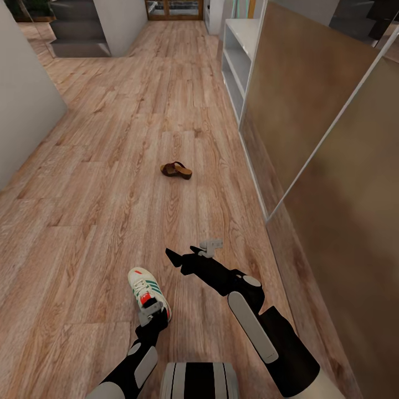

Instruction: Pick up the two gym shoes and the two sandals from the corridor floor and place them onto the hallstand (shoe rack) in the corridor, making sure they are on the rack and not on the floor. Arrange them so the two gym shoes are next to each other and the two sandals are next to each other.

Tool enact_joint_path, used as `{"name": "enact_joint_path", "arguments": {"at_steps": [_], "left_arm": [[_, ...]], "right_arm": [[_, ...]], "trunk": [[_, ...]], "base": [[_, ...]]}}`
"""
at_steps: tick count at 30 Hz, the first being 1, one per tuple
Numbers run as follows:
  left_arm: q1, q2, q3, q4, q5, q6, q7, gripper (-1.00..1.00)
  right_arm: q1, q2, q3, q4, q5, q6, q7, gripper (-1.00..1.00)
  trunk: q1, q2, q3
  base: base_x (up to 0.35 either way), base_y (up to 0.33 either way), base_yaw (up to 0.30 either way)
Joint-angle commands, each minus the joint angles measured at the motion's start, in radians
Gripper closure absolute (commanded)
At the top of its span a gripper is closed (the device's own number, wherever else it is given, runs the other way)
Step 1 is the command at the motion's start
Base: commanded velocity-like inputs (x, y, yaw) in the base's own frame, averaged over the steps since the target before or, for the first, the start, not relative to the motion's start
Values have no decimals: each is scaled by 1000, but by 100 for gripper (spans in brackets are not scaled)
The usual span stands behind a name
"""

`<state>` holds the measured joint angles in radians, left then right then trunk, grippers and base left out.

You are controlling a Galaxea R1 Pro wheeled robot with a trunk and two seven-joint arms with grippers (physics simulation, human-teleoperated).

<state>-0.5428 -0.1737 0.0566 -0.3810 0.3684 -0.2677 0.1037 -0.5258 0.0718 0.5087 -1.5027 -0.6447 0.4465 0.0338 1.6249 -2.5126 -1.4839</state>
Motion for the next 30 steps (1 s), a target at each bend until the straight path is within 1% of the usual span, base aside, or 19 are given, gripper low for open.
{"name": "enact_joint_path", "arguments": {"at_steps": [1,30], "left_arm": [[0,-1,5,1,2,-2,1,100],[0,-1,3,-9,0,-4,0,100]], "right_arm": [[0,0,-1,-1,-3,5,1,-100],[0,0,-1,-1,-3,5,1,-100]], "trunk": [[0,0,-1],[0,0,-1]], "base": [[0,0,0],[0,0,0]]}}
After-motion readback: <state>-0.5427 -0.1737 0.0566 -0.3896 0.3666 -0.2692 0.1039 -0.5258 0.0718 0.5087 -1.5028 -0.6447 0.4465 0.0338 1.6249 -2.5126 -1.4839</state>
